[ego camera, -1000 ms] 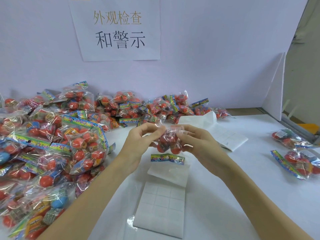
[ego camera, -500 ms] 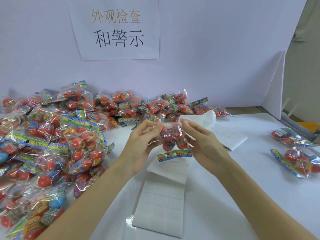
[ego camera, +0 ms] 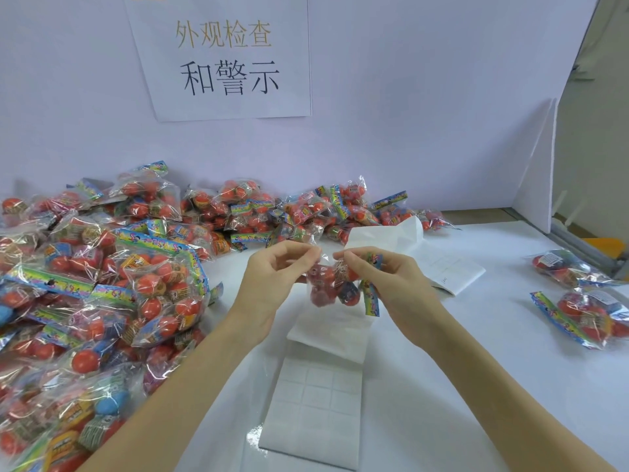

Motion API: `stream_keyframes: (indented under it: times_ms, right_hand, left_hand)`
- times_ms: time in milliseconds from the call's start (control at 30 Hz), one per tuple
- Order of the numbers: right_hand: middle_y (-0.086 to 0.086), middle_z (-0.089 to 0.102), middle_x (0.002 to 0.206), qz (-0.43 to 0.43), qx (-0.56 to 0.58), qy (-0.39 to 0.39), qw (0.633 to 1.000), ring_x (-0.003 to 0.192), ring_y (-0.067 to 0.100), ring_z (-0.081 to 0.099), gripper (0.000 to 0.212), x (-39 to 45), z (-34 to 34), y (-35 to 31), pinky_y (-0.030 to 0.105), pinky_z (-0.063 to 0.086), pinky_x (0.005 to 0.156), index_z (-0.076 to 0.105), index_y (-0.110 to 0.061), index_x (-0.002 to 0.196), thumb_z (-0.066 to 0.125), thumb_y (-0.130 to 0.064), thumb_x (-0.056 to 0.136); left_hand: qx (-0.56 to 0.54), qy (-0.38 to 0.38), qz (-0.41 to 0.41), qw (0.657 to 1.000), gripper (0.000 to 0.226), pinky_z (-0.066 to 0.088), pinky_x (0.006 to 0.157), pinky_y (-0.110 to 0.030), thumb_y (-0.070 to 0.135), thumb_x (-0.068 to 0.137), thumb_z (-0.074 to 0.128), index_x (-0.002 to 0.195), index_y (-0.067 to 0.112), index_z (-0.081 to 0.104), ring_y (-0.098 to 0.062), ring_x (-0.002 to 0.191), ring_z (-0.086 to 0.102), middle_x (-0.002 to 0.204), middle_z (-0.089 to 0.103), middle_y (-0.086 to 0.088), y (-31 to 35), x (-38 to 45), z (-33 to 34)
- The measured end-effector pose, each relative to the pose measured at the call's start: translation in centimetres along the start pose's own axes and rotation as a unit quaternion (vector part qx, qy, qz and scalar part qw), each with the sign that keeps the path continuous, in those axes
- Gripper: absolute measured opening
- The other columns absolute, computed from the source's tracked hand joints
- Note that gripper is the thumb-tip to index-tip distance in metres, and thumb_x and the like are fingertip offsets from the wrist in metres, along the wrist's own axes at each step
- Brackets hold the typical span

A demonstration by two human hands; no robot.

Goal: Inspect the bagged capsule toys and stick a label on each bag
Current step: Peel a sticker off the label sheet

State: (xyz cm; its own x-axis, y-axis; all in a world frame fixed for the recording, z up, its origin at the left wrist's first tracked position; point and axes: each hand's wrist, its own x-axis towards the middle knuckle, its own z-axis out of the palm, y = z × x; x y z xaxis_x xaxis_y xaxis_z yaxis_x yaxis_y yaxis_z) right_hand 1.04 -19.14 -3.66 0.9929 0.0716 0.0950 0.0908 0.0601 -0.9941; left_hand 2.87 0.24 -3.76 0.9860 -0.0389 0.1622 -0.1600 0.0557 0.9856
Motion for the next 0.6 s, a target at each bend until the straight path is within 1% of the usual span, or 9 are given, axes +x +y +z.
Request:
stream_keyframes:
  times_ms: [100, 200, 233, 300, 367, 433, 467, 533, 600]
  right_hand:
    - [0.008, 0.080, 0.104, 0.018, 0.043, 0.022, 0.999, 0.098, 0.021, 0.077, 0.028, 0.0, -0.2, -0.2, 0.029, 0.058, 0.084, 0.084, -0.020, 0.104, 0.075, -0.039, 0.085]
    - [0.005, 0.080, 0.105, 0.049, 0.102, 0.011, 0.993, 0.094, 0.015, 0.075, 0.027, -0.2, 0.0, -0.2, 0.028, 0.059, 0.086, 0.084, -0.022, 0.104, 0.072, -0.038, 0.086]
    - [0.004, 0.079, 0.104, 0.055, 0.115, 0.007, 0.992, 0.093, 0.014, 0.075, 0.025, -0.2, 0.1, -0.2, 0.028, 0.060, 0.086, 0.084, -0.023, 0.105, 0.071, -0.037, 0.088]
    - [0.006, 0.079, 0.104, 0.056, 0.136, 0.006, 0.989, 0.094, 0.017, 0.076, 0.025, -0.2, 0.2, -0.3, 0.027, 0.061, 0.079, 0.083, -0.019, 0.107, 0.070, -0.034, 0.091]
    - [0.011, 0.078, 0.111, 0.048, 0.156, 0.014, 0.987, 0.099, 0.024, 0.076, 0.029, -0.2, -0.1, -0.6, 0.029, 0.062, 0.077, 0.082, -0.014, 0.110, 0.071, -0.032, 0.090]
    - [0.016, 0.076, 0.116, 0.040, 0.156, 0.021, 0.987, 0.106, 0.029, 0.074, 0.033, -0.1, -0.5, -0.8, 0.034, 0.063, 0.082, 0.081, -0.013, 0.113, 0.072, -0.033, 0.088]
    - [0.017, 0.076, 0.115, 0.032, 0.141, 0.024, 0.989, 0.106, 0.030, 0.074, 0.034, 0.0, -0.5, -0.7, 0.038, 0.063, 0.087, 0.081, -0.014, 0.114, 0.072, -0.035, 0.087]
    - [0.012, 0.078, 0.109, 0.016, 0.097, 0.035, 0.995, 0.108, 0.030, 0.074, 0.035, 0.0, -0.3, -0.5, 0.042, 0.060, 0.098, 0.081, -0.020, 0.114, 0.073, -0.040, 0.087]
    - [0.009, 0.079, 0.108, 0.014, 0.058, 0.047, 0.997, 0.109, 0.028, 0.074, 0.030, 0.1, -0.1, -0.3, 0.043, 0.056, 0.103, 0.082, -0.022, 0.109, 0.072, -0.043, 0.090]
  left_hand:
    - [0.010, 0.019, 0.025, 0.999, 0.015, 0.058, 0.076, -0.024, 0.021, 0.087, 0.078, 0.097, 0.010, 0.079, -0.014, 0.081, 0.069, 0.088, 0.078, -0.006, -0.1, 0.2, -0.2]
    - [0.036, 0.057, 0.069, 0.995, 0.003, 0.055, 0.073, -0.022, 0.017, 0.094, 0.075, 0.093, 0.014, 0.077, -0.011, 0.074, 0.065, 0.080, 0.075, 0.002, -0.4, 0.4, -0.1]
    - [0.037, 0.064, 0.077, 0.994, 0.004, 0.054, 0.074, -0.022, 0.017, 0.096, 0.074, 0.093, 0.015, 0.076, -0.010, 0.074, 0.064, 0.079, 0.074, 0.004, -0.6, 0.3, 0.2]
    - [0.041, 0.065, 0.082, 0.994, 0.005, 0.054, 0.079, -0.023, 0.021, 0.099, 0.071, 0.097, 0.018, 0.074, -0.009, 0.080, 0.064, 0.084, 0.073, 0.008, -0.8, 0.1, 0.6]
    - [0.040, 0.028, 0.074, 0.996, 0.015, 0.055, 0.088, -0.026, 0.032, 0.098, 0.070, 0.105, 0.020, 0.073, -0.011, 0.093, 0.068, 0.097, 0.075, 0.008, -0.8, -0.1, 0.7]
    - [0.021, -0.027, 0.041, 0.999, 0.032, 0.057, 0.094, -0.030, 0.041, 0.092, 0.071, 0.117, 0.020, 0.073, -0.016, 0.105, 0.071, 0.110, 0.077, 0.003, -0.4, -0.2, 0.6]
    - [0.011, -0.048, 0.026, 0.998, 0.035, 0.058, 0.094, -0.030, 0.040, 0.090, 0.072, 0.119, 0.019, 0.073, -0.019, 0.106, 0.072, 0.112, 0.077, -0.001, -0.3, -0.3, 0.6]
    - [-0.003, -0.048, 0.013, 0.999, 0.027, 0.061, 0.089, -0.032, 0.030, 0.092, 0.072, 0.114, 0.014, 0.077, -0.024, 0.099, 0.074, 0.108, 0.078, -0.009, -0.2, -0.5, 0.7]
    - [-0.028, -0.009, -0.006, 1.000, 0.018, 0.062, 0.082, -0.033, 0.021, 0.096, 0.071, 0.108, 0.009, 0.078, -0.028, 0.090, 0.074, 0.104, 0.078, -0.014, -0.2, -0.4, 0.7]
